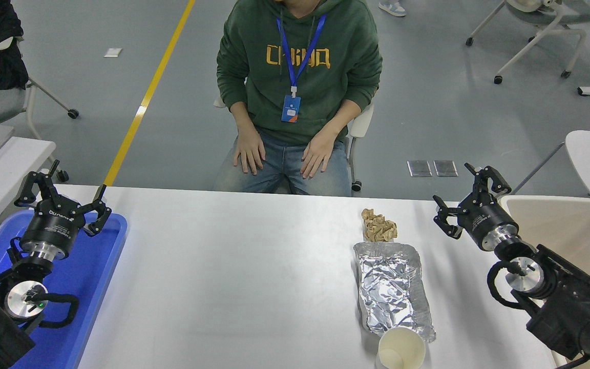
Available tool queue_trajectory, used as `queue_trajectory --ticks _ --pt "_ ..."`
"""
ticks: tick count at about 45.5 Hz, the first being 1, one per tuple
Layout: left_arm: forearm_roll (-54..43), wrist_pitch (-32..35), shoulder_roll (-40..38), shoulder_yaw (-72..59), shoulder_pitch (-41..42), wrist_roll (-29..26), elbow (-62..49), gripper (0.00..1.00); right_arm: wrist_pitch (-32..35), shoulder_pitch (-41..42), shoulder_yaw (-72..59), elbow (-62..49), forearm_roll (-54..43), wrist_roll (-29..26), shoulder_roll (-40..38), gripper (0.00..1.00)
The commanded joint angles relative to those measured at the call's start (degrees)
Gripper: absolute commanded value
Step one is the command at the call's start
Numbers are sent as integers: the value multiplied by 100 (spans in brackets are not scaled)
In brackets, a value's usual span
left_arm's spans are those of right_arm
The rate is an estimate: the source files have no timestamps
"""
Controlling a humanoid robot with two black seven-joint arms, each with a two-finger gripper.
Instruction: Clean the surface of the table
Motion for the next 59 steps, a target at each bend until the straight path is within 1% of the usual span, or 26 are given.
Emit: queue_trajectory --ticks 1,7,21,29,35,42,49,59 --pt "0 -1 0 0 0 1 0 100 3 -45 8 -2 -1 0 -40 100" --pt "0 -1 0 0 0 1 0 100 29 -63 -1 59 -62 0 -67 100" --pt "0 -1 0 -9 0 9 0 100 91 -10 -53 323 -106 0 -401 100" --pt "0 -1 0 -17 0 9 0 100 65 245 -729 226 -115 0 -409 100" --pt "0 -1 0 -17 0 9 0 100 73 324 -1257 314 -229 9 -611 100" --pt "0 -1 0 -18 0 9 0 100 82 526 -1889 481 -808 9 -1050 100" --pt "0 -1 0 -18 0 9 0 100 56 544 -2250 1359 -1661 9 -1806 100" --pt "0 -1 0 -18 0 9 0 100 38 351 -2435 2273 -2952 53 -2562 100"
